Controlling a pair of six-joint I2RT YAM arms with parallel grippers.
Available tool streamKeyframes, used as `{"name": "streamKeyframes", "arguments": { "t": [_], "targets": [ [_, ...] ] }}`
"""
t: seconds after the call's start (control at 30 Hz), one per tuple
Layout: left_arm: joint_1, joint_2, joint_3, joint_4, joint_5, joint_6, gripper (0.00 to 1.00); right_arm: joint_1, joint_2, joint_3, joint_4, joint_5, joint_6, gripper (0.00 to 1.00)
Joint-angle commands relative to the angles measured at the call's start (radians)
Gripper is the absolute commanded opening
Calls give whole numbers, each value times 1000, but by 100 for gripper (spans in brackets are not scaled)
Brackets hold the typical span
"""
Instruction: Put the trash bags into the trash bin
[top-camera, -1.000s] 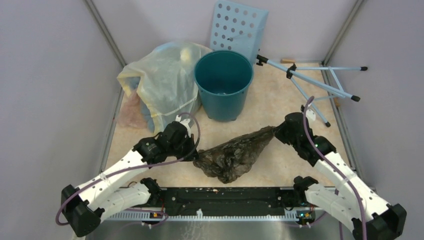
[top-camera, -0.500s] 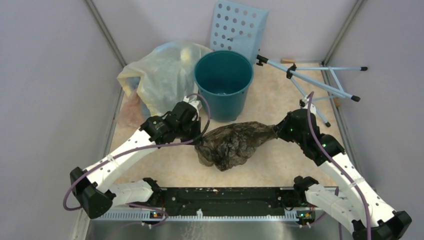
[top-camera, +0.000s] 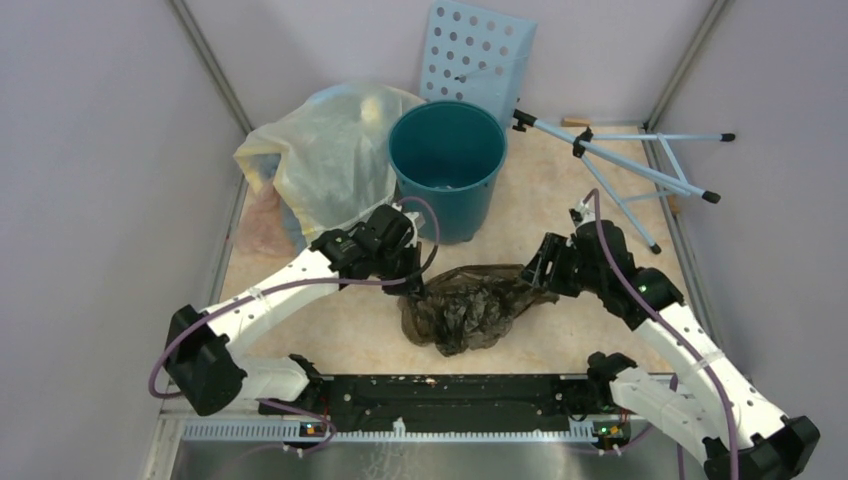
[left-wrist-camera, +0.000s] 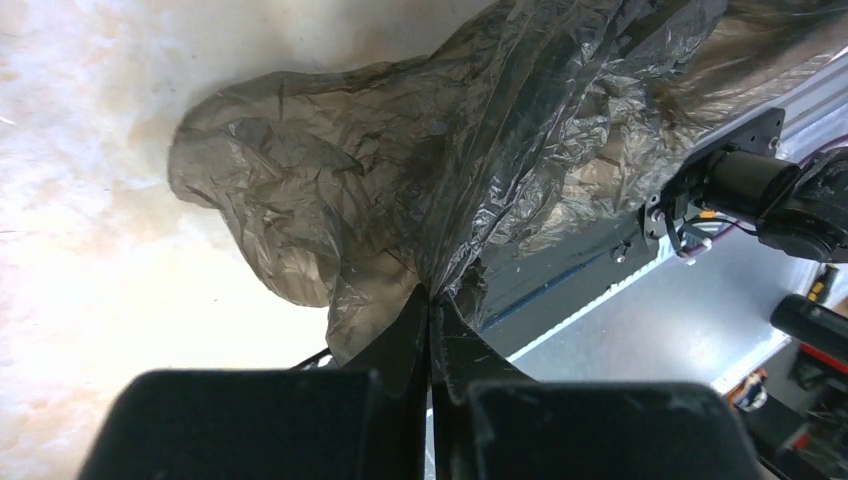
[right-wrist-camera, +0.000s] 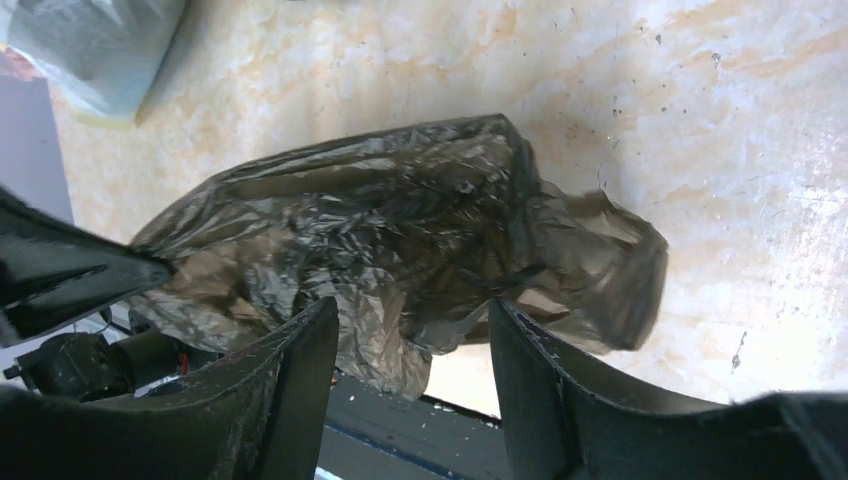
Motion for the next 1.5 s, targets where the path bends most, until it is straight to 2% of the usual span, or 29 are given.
{"name": "streamKeyframes", "arguments": {
  "t": [0.0,0.1,0.23,0.33,0.47,0.63,0.77,0.87,1.0,1.1,1.3,1.47],
  "targets": [
    [5,26,-30,107,79,-49,0,-7,-42,8,-27,-7,-32,56],
    [26,47,-51,96,74,-58,0,-6,-35,-7,-40,-6,-17,56],
    [76,63,-95,81,78,-59,0,-7,-43,-11,-31,67,4,50],
    [102,81,-116,77,95,-50,0,-7,-38,17,-16,87,-29,49],
    [132,130,-140,84,121,-24,0,-7,-9,9,65,-72,-146,49],
    [175,206,-120,112,203,-7,0,-5,86,-44,90,-210,-213,44],
    [186,248,-67,108,217,8,0,40,115,-56,162,-242,-243,45],
    [193,275,-46,114,238,19,0,136,151,-37,198,-158,-277,49],
    [202,328,-27,115,264,51,0,311,271,14,195,7,-323,49],
    [204,364,-8,106,284,66,0,385,359,48,187,134,-316,49],
    [206,388,26,90,283,76,0,411,459,75,164,301,-241,52],
    [207,383,24,86,277,76,0,411,518,48,224,210,-223,50]
  ]
}}
